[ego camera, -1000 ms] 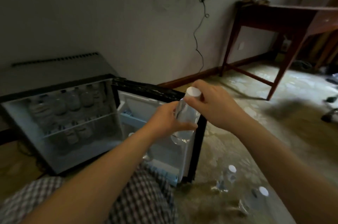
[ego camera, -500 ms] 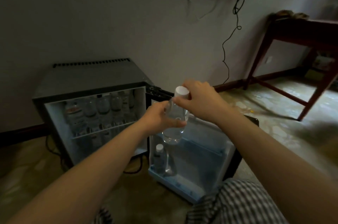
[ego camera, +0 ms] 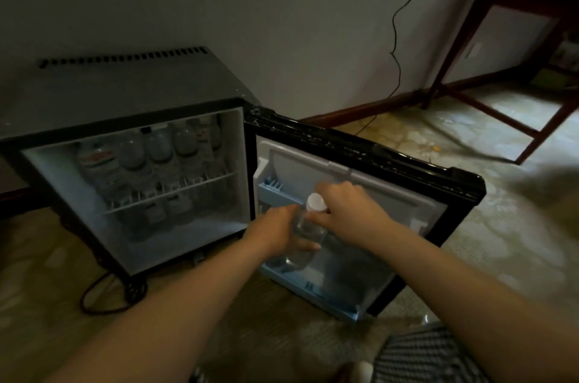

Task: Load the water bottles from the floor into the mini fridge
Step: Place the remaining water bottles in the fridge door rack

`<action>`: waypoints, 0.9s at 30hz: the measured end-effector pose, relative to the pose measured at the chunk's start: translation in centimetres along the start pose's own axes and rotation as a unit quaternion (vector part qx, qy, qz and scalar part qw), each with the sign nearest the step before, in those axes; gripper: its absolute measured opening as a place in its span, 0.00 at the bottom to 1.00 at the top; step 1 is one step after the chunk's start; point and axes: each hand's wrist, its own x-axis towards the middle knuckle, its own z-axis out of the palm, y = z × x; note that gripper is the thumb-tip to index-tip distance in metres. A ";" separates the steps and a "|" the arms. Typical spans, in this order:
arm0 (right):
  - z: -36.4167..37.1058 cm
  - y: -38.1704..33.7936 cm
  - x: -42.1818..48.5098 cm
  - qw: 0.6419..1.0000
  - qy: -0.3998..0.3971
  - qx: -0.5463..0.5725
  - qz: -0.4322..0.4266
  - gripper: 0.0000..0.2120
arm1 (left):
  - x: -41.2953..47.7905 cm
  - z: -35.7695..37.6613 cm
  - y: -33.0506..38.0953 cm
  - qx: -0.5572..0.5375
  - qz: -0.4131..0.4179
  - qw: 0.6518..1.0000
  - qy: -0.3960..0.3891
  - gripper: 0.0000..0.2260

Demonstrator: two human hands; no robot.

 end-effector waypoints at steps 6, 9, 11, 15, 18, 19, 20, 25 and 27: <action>4.2 0.4 1.6 0.998 -0.060 -0.010 0.012 0.18 | 1.8 2.2 -1.7 0.054 -0.063 0.994 -0.069 0.27; 5.8 0.4 2.5 0.997 -0.080 -0.021 0.009 0.19 | 2.4 2.8 -2.6 0.019 -0.069 0.994 -0.086 0.27; 6.7 0.4 3.1 0.995 -0.093 -0.039 0.011 0.20 | 2.9 3.3 -3.2 -0.007 -0.080 0.993 -0.091 0.26; 8.6 0.7 3.8 0.987 -0.140 -0.080 0.013 0.24 | 3.3 4.4 -4.0 -0.063 -0.096 0.989 -0.091 0.22; 9.9 1.2 4.0 0.981 -0.177 -0.074 0.033 0.21 | 3.4 4.7 -4.2 -0.055 -0.083 0.986 -0.133 0.21; 10.2 1.4 4.1 0.981 -0.178 -0.073 0.036 0.20 | 3.4 4.8 -4.2 -0.047 -0.076 0.986 -0.144 0.22; 10.6 1.5 4.1 0.981 -0.174 -0.072 0.036 0.19 | 3.5 4.9 -4.4 -0.040 -0.070 0.986 -0.149 0.24; 11.5 2.0 4.4 0.986 -0.153 -0.054 0.044 0.18 | 4.1 5.0 -4.9 -0.045 -0.085 0.975 -0.199 0.28; 12.0 2.3 4.6 0.986 -0.151 -0.041 0.051 0.18 | 4.2 5.0 -4.9 -0.056 -0.092 0.973 -0.204 0.29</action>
